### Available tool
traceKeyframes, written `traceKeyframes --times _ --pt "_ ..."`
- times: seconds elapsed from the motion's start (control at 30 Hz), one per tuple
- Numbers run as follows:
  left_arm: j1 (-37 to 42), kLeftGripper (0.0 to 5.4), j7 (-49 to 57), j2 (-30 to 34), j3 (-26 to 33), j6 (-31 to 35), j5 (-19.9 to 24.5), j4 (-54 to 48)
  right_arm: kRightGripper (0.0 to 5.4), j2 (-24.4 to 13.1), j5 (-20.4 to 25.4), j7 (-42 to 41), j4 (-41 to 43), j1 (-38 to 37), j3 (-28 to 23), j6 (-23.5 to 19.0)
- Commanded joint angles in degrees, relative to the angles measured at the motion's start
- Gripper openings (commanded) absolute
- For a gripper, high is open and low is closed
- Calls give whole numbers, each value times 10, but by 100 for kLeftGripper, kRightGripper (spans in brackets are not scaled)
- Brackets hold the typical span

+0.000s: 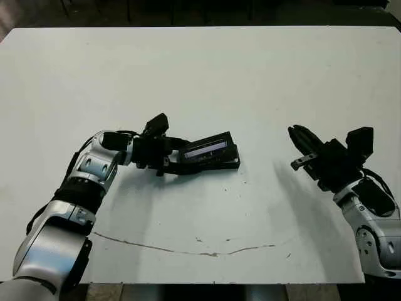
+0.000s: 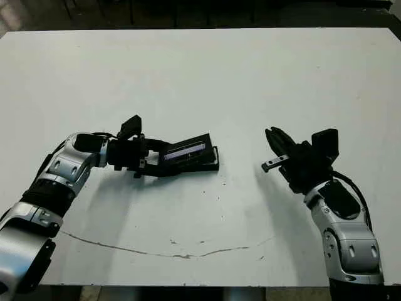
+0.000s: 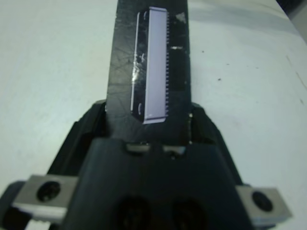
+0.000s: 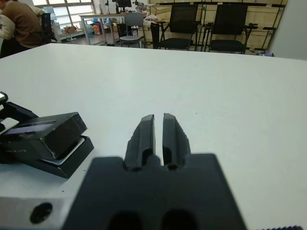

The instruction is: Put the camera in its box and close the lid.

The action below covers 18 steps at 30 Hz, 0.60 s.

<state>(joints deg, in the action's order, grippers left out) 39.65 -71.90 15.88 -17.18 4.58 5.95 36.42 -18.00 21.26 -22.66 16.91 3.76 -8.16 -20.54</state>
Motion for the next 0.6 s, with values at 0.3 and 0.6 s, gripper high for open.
traceKeyframes --times 0.3,0.6 --pt "28 276 -12 -28 -65 46 -55 70 0 -4 15 -15 -9 -17 -11 7" --pt "95 276 16 -73 -91 -8 -108 208 0 -10 21 -13 12 -35 -24 1"
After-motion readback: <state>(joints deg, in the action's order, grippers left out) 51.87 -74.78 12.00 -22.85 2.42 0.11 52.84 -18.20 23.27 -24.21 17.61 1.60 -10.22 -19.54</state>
